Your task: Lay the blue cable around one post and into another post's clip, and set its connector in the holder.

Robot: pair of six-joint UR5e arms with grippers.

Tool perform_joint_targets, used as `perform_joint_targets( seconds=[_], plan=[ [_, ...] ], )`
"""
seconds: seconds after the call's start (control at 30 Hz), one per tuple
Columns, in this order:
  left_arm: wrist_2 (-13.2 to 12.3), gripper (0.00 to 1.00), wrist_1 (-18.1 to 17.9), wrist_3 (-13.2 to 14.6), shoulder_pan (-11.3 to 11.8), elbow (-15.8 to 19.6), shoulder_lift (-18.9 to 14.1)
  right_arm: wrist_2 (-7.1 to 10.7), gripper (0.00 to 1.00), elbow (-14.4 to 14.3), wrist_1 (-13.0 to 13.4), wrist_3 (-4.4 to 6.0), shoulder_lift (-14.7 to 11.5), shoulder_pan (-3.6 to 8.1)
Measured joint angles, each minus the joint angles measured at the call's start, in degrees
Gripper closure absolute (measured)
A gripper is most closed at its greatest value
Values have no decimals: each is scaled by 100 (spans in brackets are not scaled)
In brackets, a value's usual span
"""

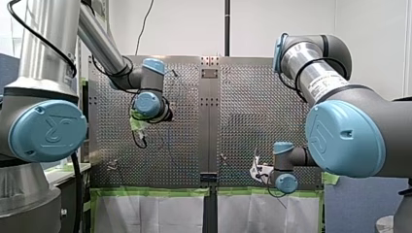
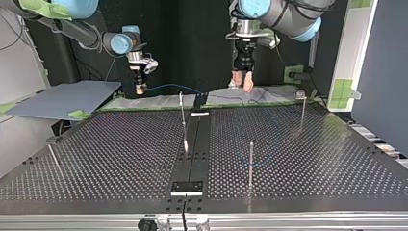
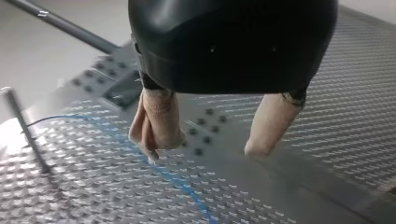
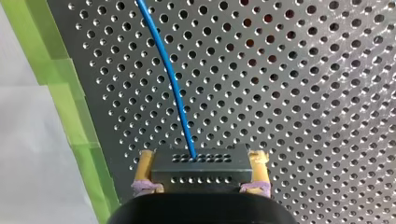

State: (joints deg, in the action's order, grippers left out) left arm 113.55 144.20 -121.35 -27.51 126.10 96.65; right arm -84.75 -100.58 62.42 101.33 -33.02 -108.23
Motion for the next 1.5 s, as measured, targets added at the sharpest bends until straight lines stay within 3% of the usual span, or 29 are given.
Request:
perform_joint_targets(
  seconds=[0.17, 0.33, 0.5, 0.67, 0.93, 1.13, 1.33, 1.5],
  plan=[
    [340, 0, -263, 340, -339, 339, 72, -43, 100, 1, -33, 9, 0, -7],
    [650, 0, -107, 650, -650, 602, -102, -50, 100, 0, -37, 11, 0, -9],
    [892, 0, 120, 891, -840, 487, -328, -51, 100, 9, -30, 22, 0, -10],
    [1086, 0, 401, 1174, -683, 221, -608, -47, 100, 62, -53, 28, 0, -15],
    [816, 0, 854, 1626, -245, -232, -1061, -51, 100, 87, -112, 34, 0, -18],
    [816, 0, 1173, 1948, 11, -553, -1382, -51, 100, 101, -139, 67, 0, -18],
    [881, 0, 1515, 2289, 64, -894, -1653, -51, 100, 103, -149, 83, 0, -18],
    [891, 0, 1818, 2589, 83, -1193, -1663, -46, 100, 103, -150, 110, 0, -18]
  ],
)
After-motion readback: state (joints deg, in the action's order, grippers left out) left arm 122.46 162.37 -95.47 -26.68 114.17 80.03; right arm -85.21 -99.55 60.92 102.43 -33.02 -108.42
